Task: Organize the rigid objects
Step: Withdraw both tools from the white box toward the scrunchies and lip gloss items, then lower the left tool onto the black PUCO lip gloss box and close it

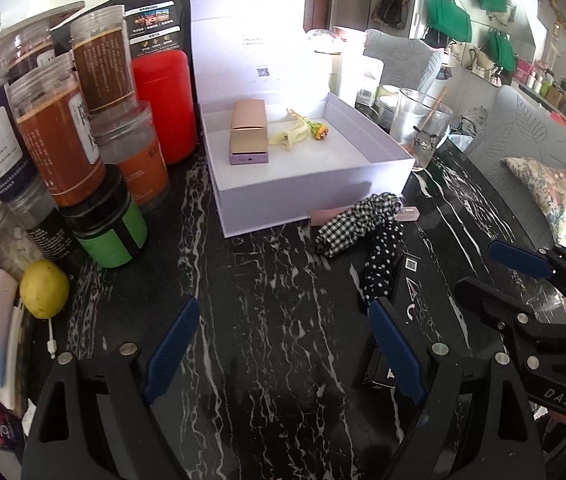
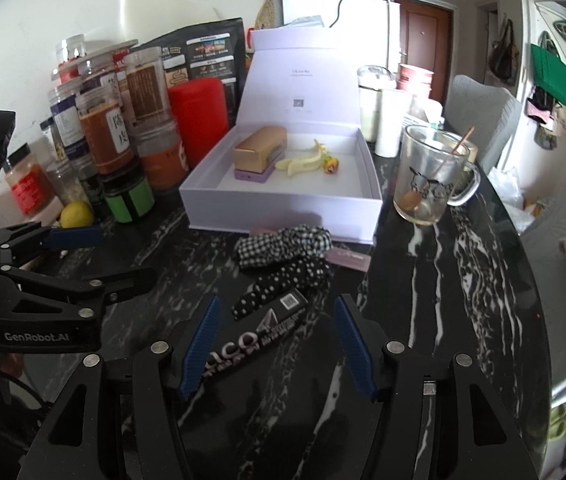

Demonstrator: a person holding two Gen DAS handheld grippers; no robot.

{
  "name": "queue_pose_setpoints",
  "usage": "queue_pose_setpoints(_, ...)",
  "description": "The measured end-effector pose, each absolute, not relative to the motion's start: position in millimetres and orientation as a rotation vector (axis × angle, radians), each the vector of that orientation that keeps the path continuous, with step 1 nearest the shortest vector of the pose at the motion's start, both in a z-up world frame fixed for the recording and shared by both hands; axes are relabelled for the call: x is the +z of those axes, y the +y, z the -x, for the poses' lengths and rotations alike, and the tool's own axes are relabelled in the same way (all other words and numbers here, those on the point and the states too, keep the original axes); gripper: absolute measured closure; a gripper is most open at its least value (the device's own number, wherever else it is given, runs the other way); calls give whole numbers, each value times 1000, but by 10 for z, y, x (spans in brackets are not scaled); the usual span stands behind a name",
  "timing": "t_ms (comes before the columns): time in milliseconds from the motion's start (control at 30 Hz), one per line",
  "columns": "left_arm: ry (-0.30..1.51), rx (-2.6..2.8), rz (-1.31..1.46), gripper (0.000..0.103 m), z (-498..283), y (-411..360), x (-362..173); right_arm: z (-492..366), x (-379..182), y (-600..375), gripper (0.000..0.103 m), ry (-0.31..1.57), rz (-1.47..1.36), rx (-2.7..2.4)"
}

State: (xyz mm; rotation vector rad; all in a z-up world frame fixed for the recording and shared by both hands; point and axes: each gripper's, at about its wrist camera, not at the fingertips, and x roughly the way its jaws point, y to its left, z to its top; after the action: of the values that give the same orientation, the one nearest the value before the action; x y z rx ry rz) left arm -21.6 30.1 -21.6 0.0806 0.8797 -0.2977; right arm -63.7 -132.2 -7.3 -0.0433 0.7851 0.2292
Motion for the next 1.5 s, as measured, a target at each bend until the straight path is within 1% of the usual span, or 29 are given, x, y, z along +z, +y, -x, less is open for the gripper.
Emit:
queue_pose_setpoints(200, 887, -374, -83, 16, 296, 127, -310, 693, -176, -1451, 44, 801, 25, 209)
queue_pose_setpoints(467, 982, -478, -78, 16, 294, -171, -587, 681, -413, -1730, 44, 873, -46, 163)
queue_pose_setpoints(567, 971, -445, -99, 16, 272, -204, -606, 703, -448, -1800, 44, 878, -52, 150)
queue_pose_setpoints(733, 961, -381, -107, 16, 166, -121, -642, 700, -481, -1837, 44, 878, -57, 153)
queue_pose_setpoints(1033, 966, -347, -30, 16, 18, 89, -681, 630, -544, -1806, 44, 897, -68, 180)
queue_pose_setpoints(1233, 1000, -308, -94, 16, -25, 65, -836, 575, -573, -1780, 44, 902, -68, 186)
queue_pose_setpoints(1500, 982, -325, -62, 16, 31, 158, -759, 422, -614, -1629, 44, 897, -56, 248)
